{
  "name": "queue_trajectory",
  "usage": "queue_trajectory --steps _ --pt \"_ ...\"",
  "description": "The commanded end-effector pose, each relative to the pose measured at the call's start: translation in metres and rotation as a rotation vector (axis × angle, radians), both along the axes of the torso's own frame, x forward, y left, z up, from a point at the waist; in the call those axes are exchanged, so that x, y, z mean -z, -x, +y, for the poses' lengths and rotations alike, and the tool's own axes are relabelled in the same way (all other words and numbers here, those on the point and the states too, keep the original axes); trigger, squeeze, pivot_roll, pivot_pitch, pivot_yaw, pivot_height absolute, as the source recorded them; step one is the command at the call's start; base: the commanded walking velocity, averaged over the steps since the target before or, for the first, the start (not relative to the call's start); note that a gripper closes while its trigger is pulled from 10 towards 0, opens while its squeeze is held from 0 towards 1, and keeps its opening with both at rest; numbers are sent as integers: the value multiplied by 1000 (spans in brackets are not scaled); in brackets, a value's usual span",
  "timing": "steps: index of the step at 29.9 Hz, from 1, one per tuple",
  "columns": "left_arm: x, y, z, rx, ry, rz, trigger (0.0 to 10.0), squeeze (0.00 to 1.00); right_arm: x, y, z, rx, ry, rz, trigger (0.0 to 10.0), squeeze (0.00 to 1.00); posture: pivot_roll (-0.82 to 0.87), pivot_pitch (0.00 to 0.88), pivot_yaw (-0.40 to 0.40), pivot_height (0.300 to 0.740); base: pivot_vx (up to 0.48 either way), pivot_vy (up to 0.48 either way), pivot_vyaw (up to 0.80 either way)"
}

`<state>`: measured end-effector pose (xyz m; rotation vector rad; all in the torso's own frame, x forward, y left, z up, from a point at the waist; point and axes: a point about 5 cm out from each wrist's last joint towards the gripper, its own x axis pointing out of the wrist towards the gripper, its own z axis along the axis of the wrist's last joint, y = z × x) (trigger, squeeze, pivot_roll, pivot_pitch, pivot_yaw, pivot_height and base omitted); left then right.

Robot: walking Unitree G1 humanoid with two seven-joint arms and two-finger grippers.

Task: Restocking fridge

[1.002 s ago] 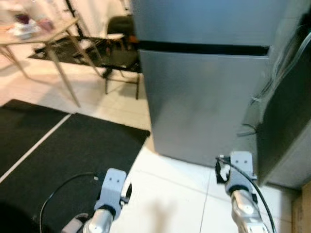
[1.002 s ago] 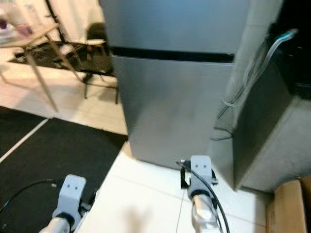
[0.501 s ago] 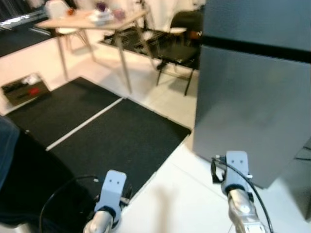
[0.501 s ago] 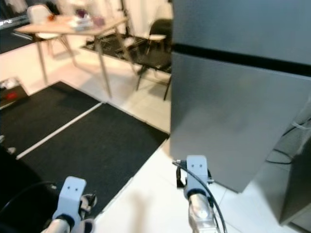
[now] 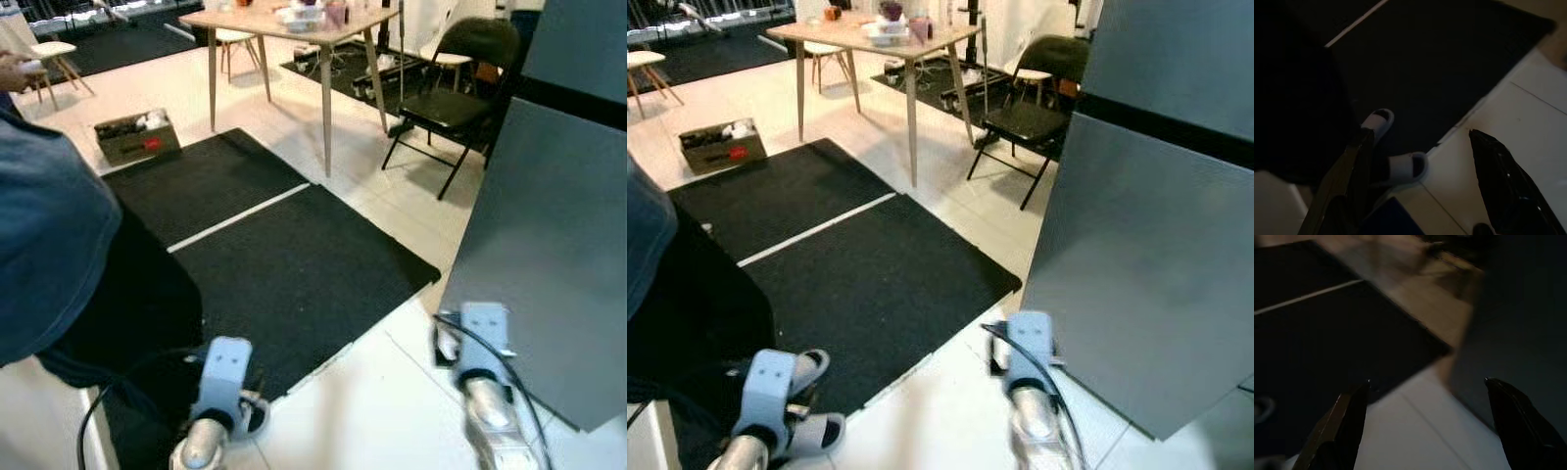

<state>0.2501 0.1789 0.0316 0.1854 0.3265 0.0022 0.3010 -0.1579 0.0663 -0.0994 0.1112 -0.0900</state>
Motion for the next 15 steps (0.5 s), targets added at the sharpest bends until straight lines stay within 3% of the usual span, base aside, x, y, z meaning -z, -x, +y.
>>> queue_trajectory --steps 1,15 --pt "9 4 1 -26 -5 35 10000 0 8 5 -1 -6 -7 29 10000 0 -65 145 44 710 364 0 0" --pt "9 1 3 -36 -28 24 10000 0 8 5 -1 -15 -2 32 10000 0 -65 141 44 710 370 0 0"
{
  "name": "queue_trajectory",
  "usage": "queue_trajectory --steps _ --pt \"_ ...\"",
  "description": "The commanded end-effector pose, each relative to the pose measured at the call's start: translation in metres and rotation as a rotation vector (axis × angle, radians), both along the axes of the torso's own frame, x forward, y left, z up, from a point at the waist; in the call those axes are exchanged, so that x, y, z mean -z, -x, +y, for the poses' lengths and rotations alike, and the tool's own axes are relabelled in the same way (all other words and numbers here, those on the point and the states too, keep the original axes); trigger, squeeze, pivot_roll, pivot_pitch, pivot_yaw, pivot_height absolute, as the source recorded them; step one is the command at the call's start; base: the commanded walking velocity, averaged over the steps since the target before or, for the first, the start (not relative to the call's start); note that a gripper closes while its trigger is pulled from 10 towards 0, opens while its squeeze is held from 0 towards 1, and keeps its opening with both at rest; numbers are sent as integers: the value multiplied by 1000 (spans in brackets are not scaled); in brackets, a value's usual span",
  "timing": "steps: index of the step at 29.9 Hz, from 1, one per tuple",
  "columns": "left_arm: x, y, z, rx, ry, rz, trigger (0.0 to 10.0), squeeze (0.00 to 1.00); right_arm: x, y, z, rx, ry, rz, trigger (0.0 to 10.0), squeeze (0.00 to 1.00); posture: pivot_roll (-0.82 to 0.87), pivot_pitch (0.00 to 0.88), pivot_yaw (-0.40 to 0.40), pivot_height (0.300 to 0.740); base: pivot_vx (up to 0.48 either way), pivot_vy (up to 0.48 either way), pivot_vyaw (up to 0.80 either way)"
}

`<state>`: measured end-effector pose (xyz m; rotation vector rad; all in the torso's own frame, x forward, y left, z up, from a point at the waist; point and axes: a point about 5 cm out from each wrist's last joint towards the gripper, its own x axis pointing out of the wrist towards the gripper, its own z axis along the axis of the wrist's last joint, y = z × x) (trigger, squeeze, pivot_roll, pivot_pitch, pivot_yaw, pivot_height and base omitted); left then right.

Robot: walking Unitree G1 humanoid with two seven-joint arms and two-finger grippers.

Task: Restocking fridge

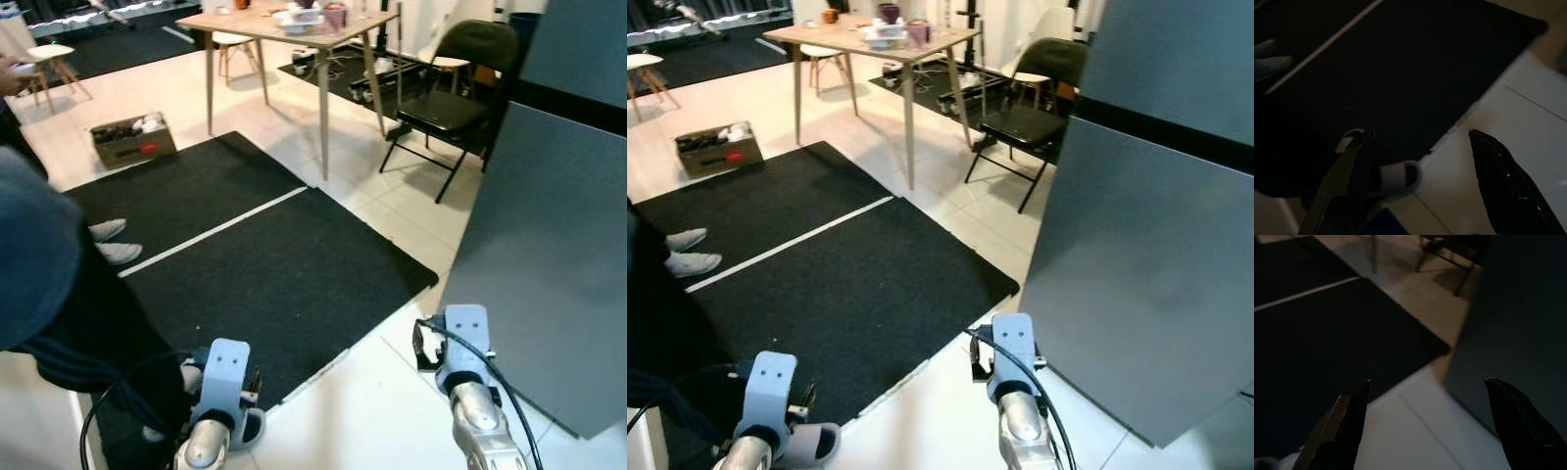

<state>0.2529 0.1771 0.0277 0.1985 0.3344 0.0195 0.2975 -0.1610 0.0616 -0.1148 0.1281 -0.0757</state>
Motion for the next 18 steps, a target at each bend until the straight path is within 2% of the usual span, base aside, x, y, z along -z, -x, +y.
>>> queue_trajectory --steps 1,18 --pt "5 4 5 -22 -13 17 10000 0 4 1 2 -2 -16 14 10000 0 -65 141 44 710 420 0 0" --pt "6 3 6 -35 -22 22 10000 0 4 1 2 -5 -15 18 10000 0 -66 141 41 710 423 0 0"
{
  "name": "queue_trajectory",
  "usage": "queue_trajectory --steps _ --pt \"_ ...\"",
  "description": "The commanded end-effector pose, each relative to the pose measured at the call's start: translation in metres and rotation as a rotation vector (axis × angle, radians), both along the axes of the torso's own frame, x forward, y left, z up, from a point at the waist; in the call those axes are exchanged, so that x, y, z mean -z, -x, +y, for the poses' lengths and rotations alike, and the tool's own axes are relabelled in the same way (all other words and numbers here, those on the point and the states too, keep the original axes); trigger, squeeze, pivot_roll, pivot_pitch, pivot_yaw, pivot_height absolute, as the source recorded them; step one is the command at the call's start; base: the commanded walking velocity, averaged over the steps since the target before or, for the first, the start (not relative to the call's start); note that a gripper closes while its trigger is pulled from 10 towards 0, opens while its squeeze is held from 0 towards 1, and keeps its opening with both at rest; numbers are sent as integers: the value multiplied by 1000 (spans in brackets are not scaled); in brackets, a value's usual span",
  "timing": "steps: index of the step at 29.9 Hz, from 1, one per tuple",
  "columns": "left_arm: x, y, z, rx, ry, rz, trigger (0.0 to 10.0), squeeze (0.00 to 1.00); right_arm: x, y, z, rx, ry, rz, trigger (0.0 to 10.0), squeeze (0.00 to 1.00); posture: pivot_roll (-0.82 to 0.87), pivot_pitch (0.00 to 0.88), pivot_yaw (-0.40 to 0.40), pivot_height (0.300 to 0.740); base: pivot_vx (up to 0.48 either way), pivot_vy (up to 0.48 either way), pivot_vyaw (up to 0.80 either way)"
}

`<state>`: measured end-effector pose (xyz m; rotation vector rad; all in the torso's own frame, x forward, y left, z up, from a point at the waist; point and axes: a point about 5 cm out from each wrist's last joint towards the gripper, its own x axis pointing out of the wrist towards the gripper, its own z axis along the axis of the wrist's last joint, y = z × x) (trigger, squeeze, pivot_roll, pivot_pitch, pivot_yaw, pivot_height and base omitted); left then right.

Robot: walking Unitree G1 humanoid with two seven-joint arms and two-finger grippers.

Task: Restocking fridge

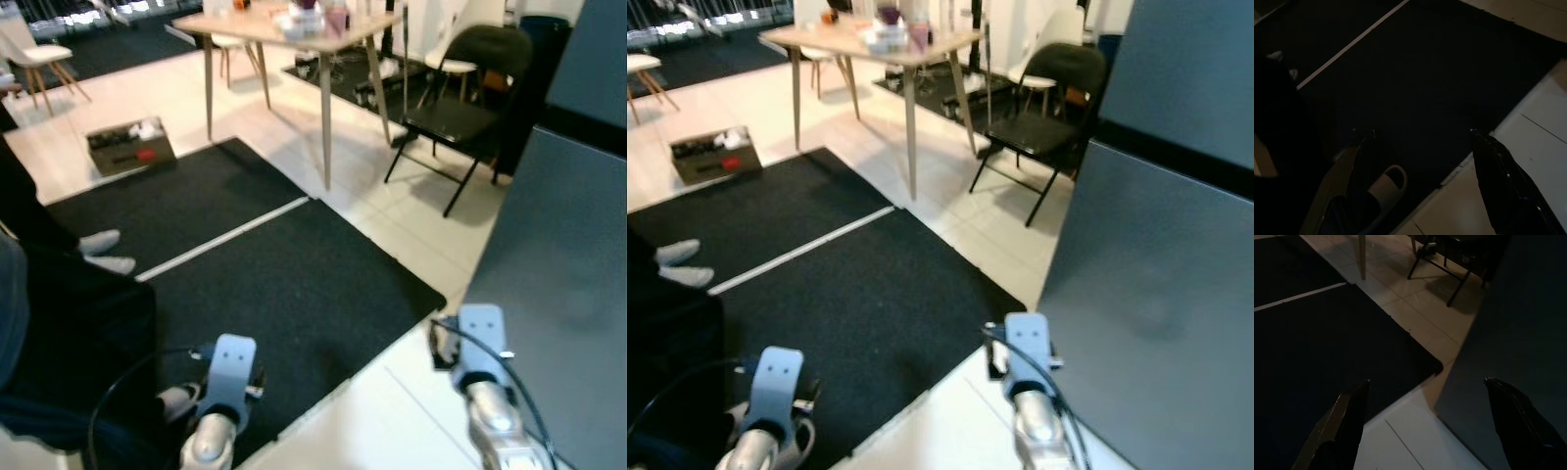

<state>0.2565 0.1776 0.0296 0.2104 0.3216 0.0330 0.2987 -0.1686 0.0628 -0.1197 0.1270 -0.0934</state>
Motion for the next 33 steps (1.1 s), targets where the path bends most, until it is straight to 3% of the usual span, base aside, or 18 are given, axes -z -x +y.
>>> queue_trajectory --steps 1,33 --pt "8 7 5 -26 -7 35 10000 0 6 3 9 -23 -21 20 10000 0 -66 141 41 710 420 0 0" --pt "9 7 5 -26 -9 36 10000 0 7 3 11 -23 -28 22 10000 0 -63 144 43 710 414 0 0"
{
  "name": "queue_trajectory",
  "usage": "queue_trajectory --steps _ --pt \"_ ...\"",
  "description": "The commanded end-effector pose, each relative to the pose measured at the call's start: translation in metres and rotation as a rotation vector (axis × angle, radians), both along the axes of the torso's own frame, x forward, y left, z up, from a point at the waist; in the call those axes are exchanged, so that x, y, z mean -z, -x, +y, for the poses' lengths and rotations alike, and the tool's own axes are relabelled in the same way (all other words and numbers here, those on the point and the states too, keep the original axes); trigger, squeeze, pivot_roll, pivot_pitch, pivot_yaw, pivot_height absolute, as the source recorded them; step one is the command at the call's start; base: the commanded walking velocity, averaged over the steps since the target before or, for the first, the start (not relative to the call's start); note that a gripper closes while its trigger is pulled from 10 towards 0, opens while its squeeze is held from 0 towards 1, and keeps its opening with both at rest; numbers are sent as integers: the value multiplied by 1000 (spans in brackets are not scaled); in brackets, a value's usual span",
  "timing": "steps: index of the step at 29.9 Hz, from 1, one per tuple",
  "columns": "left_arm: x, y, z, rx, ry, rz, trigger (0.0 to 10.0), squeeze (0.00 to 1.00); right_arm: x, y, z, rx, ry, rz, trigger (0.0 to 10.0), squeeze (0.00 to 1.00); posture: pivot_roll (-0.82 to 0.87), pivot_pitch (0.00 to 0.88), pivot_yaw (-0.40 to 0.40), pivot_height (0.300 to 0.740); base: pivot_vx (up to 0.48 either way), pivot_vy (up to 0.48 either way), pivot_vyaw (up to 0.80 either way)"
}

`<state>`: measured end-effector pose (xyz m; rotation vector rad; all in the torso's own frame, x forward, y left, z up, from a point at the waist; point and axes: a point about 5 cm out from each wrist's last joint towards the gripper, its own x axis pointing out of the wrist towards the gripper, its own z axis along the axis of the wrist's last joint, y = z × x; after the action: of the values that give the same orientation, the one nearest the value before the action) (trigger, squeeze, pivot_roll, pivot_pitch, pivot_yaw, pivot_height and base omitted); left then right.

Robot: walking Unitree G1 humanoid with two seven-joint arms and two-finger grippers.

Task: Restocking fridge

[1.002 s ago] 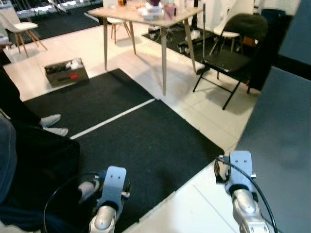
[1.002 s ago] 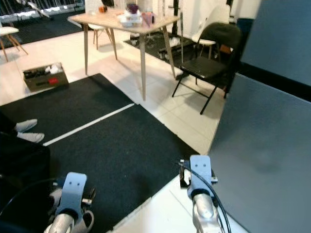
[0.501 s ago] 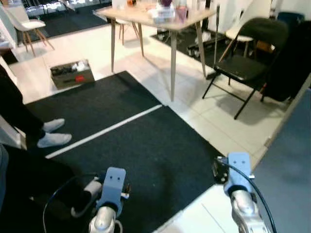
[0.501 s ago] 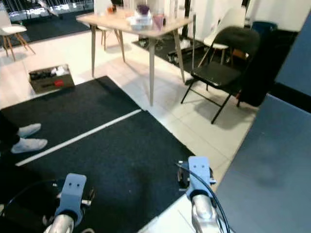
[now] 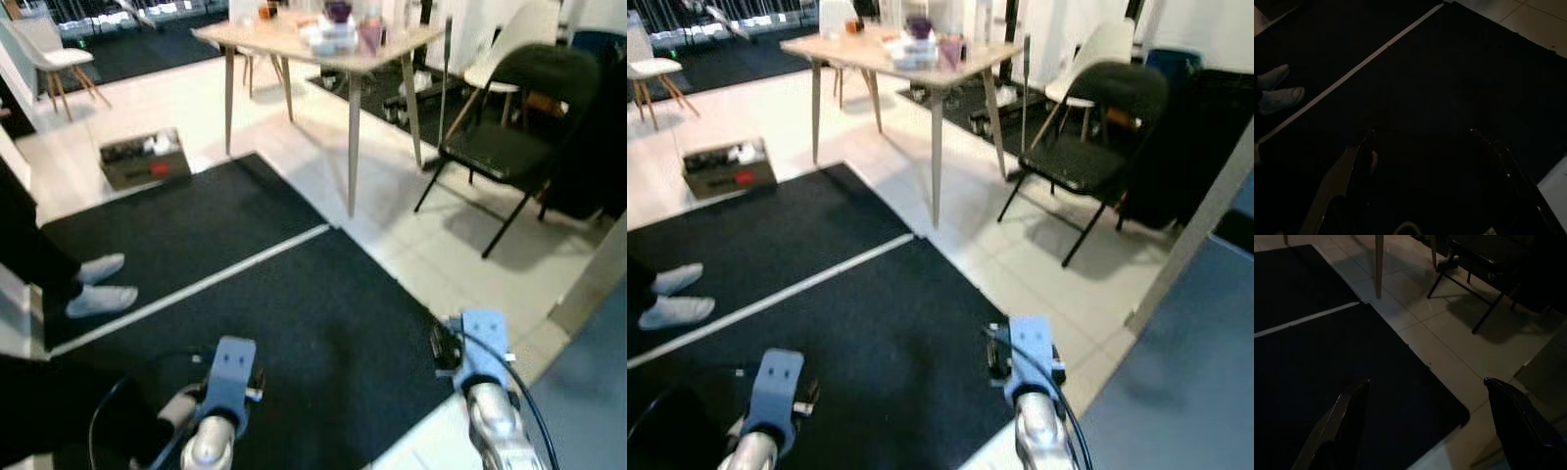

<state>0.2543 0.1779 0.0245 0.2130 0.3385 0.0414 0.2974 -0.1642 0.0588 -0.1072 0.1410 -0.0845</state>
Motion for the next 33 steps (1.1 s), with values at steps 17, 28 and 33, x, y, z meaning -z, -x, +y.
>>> queue_trajectory --steps 17,28,33 --pt "4 4 4 -17 -3 19 10000 0 3 1 7 -17 -16 8 10000 0 -63 142 42 710 413 0 0" --pt "5 4 4 -20 -3 22 10000 0 3 0 7 -20 -15 7 10000 0 -62 142 39 710 411 0 0" --pt "6 5 4 -19 -3 23 10000 0 3 0 7 -21 -14 7 10000 0 -62 142 39 710 410 0 0"
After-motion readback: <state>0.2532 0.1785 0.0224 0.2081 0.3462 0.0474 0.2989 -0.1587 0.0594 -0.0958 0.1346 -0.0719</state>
